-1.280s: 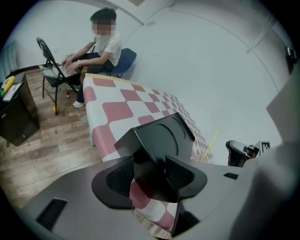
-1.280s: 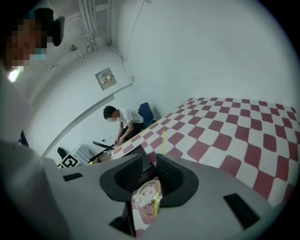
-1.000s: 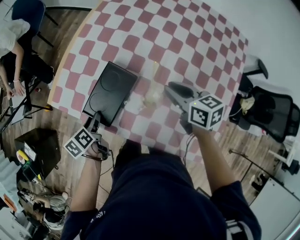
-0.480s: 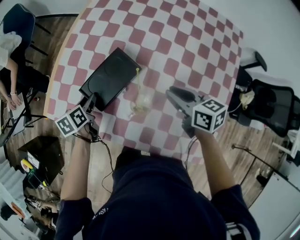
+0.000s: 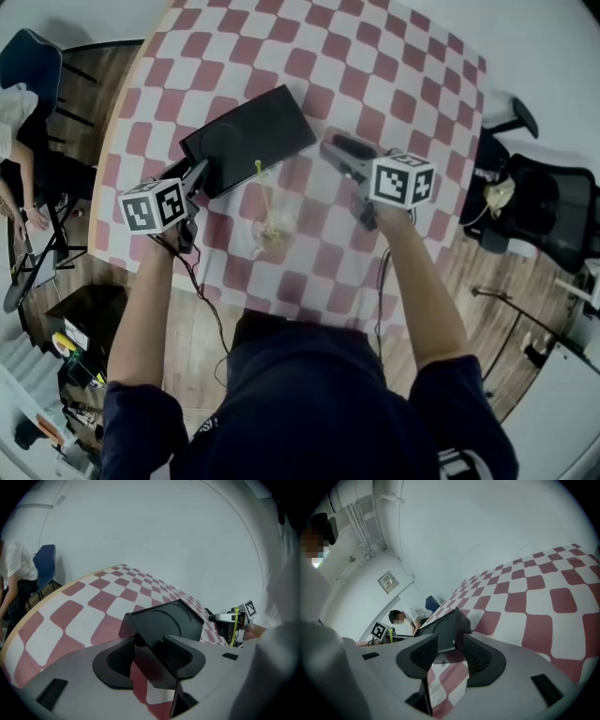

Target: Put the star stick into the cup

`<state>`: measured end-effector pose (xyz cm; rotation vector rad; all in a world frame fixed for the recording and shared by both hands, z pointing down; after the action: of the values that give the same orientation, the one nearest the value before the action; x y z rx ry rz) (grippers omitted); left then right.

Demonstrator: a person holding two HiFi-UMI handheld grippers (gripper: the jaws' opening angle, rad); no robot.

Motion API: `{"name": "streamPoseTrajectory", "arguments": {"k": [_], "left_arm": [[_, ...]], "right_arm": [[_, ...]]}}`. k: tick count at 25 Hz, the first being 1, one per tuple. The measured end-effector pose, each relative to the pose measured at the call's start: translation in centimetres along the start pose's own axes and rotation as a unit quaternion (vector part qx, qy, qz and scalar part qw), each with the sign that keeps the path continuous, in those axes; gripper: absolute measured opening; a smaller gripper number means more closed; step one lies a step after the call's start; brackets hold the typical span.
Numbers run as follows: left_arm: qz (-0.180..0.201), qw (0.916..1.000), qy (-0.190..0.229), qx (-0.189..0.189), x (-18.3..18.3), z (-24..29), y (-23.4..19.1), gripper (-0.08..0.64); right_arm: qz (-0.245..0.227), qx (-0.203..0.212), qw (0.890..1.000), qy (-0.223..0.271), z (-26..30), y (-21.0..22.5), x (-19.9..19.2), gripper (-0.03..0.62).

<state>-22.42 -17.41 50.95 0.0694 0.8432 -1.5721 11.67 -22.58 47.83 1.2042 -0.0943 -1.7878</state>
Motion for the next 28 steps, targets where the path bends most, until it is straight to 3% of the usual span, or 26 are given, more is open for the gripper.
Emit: {"name": "streamPoseTrajectory", "arguments": {"k": [5, 10, 13, 17, 20, 24, 28], "left_arm": [[0.06, 0.9975, -0.007, -0.037, 1.6, 2.3, 1.9, 0.209], [0.07, 0.9964, -0.016, -0.045, 2.3, 3.1, 2.6, 0.218], [0.066, 0.9963, -0.006, -0.055, 2.0, 2.8, 3.0, 0.229], [0.06, 0.996, 0.012, -0.064, 0.4, 0.7, 3.8, 0.239], [0.052, 0.994, 0.021, -0.094, -1.6, -1.4, 5.1, 0.239], [0.029, 0.9866, 0.004, -0.16, -5.7, -3.7, 7.5, 0.239], [0.01, 0.9842, -0.013, -0.177, -9.3, -4.9, 8.6, 0.239]], "right_arm": [[-0.026, -0.04, 0.998, -0.03, 4.0, 2.4, 2.7, 0.178], [-0.032, -0.043, 0.996, -0.077, 5.4, 3.8, 3.0, 0.133], [0.005, -0.04, 0.997, -0.061, 4.8, 4.3, 3.0, 0.098], [0.02, -0.063, 0.997, -0.036, 4.6, 4.0, 2.8, 0.083], [0.032, -0.088, 0.996, -0.015, 3.5, 4.7, 2.5, 0.074], [0.061, -0.134, 0.989, 0.023, -0.2, 7.0, 1.6, 0.064], [0.091, -0.185, 0.976, 0.065, -4.3, 9.2, 0.2, 0.061]]}}
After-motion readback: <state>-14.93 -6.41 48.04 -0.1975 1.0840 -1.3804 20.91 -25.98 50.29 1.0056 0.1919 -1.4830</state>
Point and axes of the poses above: the fingertips, and each gripper's own axes: z forward along the fingers, y to its right, x out of its top, the point moved 7 cm from there along -z, backward along the fingers, and after that the axes turned 7 degrees about -z, right-handed, at the moved point
